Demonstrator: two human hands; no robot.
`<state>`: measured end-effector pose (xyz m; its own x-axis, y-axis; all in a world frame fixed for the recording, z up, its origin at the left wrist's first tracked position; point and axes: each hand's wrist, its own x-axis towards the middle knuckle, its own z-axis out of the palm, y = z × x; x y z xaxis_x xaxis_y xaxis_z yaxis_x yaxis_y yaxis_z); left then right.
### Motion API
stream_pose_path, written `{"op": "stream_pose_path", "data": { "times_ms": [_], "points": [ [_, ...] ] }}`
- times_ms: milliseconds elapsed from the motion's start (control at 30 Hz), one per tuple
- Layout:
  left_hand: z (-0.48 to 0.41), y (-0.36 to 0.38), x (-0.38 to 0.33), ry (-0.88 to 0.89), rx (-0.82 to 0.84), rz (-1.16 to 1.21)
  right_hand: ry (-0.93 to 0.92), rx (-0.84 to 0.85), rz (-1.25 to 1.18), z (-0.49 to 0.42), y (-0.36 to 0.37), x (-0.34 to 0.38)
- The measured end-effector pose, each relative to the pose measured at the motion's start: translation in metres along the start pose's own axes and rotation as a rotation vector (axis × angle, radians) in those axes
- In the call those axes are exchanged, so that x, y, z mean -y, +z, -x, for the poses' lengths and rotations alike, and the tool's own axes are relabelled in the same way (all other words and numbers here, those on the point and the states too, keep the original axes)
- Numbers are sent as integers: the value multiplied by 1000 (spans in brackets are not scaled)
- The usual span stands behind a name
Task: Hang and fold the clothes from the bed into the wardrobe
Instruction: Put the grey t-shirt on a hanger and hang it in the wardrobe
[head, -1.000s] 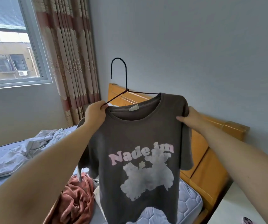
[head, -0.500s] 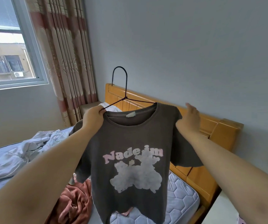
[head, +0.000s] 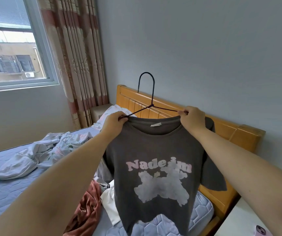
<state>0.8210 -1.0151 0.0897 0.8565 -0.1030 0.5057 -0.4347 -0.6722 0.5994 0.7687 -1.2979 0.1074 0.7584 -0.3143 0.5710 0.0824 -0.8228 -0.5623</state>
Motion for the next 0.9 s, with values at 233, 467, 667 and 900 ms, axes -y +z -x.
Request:
{"op": "stream_pose_path", "data": {
  "times_ms": [233,467,667,900],
  "points": [
    [12,6,43,-383,281,-23,160,-128,-45,-13,-39,-42],
    [0,56,21,-417,115,-319,182,-201,-69,-4,-55,-59],
    [-8,76,0,-339,-80,-15,274,-268,-31,14,-84,-87],
    [-1,113,-57,405,107,-172,273,-279,46,49,-83,-74]
  ]
}}
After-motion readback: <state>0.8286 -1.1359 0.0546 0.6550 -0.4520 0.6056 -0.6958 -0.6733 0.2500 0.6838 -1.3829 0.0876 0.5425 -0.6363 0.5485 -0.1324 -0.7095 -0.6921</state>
